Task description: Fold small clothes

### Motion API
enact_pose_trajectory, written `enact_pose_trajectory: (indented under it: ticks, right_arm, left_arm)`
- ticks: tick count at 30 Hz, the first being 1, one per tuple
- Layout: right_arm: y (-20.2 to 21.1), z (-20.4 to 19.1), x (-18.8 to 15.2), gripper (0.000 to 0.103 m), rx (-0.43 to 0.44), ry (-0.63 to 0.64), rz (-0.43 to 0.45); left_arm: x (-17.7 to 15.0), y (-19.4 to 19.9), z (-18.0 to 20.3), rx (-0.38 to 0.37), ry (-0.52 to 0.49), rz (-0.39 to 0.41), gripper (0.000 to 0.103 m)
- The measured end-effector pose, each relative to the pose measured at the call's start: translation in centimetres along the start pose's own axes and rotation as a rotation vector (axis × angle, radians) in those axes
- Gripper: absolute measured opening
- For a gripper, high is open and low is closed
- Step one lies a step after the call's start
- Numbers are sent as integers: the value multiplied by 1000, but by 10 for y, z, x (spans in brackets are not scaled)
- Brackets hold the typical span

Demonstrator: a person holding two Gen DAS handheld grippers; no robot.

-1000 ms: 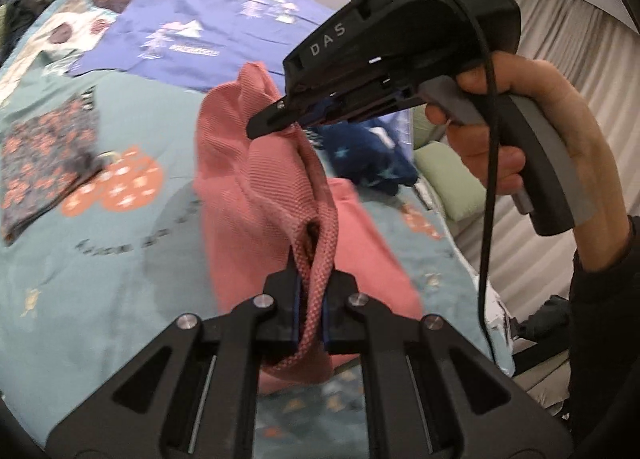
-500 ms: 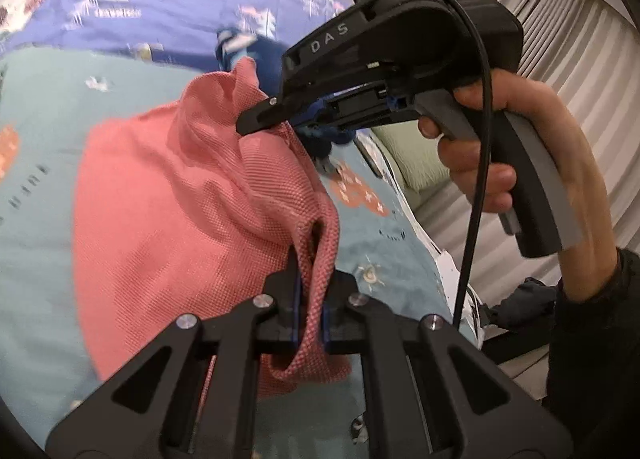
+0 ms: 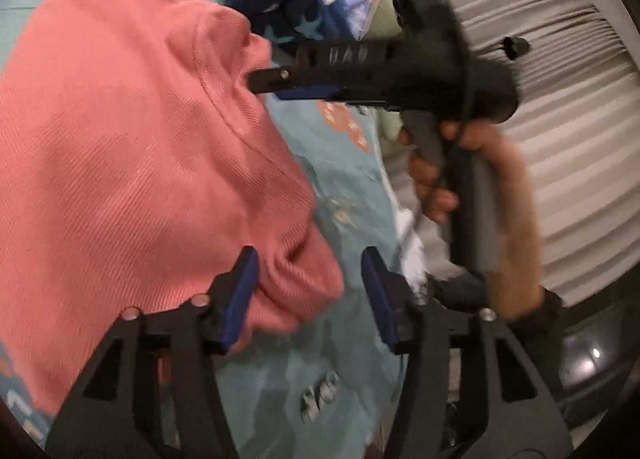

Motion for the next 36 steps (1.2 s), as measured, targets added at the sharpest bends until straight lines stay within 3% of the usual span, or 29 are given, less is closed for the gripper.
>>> enact_pose_trajectory:
  ticks: [2,4,6,8,11,13,16,20,23,26,29,32,34,36]
  right_arm:
    - [16,-1,-8,37,-110,50,59]
    - [39,3,-20,37,-109,0,138]
    - [54,-2,-35,37,7,-5,199]
    - [58,-17,-56,37,156,37,206]
    - [39,-37,-92,37,457,42,109]
    - [27,-48,-112,37,498,74,73]
    - [9,-51,-139,36,334,128,72]
    - [12,-9,-160,34,443,-29,112]
    - [22,3,-181,37,346,-4,125]
    - [41,2,-187,38,190,38,175]
    - [66,-14,-184,39,214,77,296]
    - [58,-44,-177,43,194,148,325]
    - [36,-64,-174,43,122,215,301]
    - [10,-86,-179,43,-87,306,285]
  left_arm:
    - [0,25,2,4,-34,30,60]
    - [2,47,1,34,-66,77,65]
    - [2,67,-9,54,-79,115,66]
    - [1,72,-28,47,-26,105,66]
    - [-7,67,-60,40,34,67,66]
    - [-14,61,-69,34,46,50,66]
    - [-22,55,-78,23,58,42,66]
    - [-24,62,-84,4,58,40,66]
    - [-22,68,-80,22,62,31,66]
    - [-20,81,-75,14,40,66,66]
    - [-27,80,-71,-20,28,38,66]
    - [-40,70,-74,4,20,-9,66]
    - [-46,67,-78,23,-3,2,65]
    - [-49,70,-82,-5,12,24,65]
Point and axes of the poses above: each gripper's, at about its wrist camera, not at the fingertips, and y roughly against the way its jaws point, z to its right, x to its top, the point moved 1 cm from there along -y, roughly the way its jaws point, and after that the axes turned 4 degrees about -y, right-handed, at the moved point
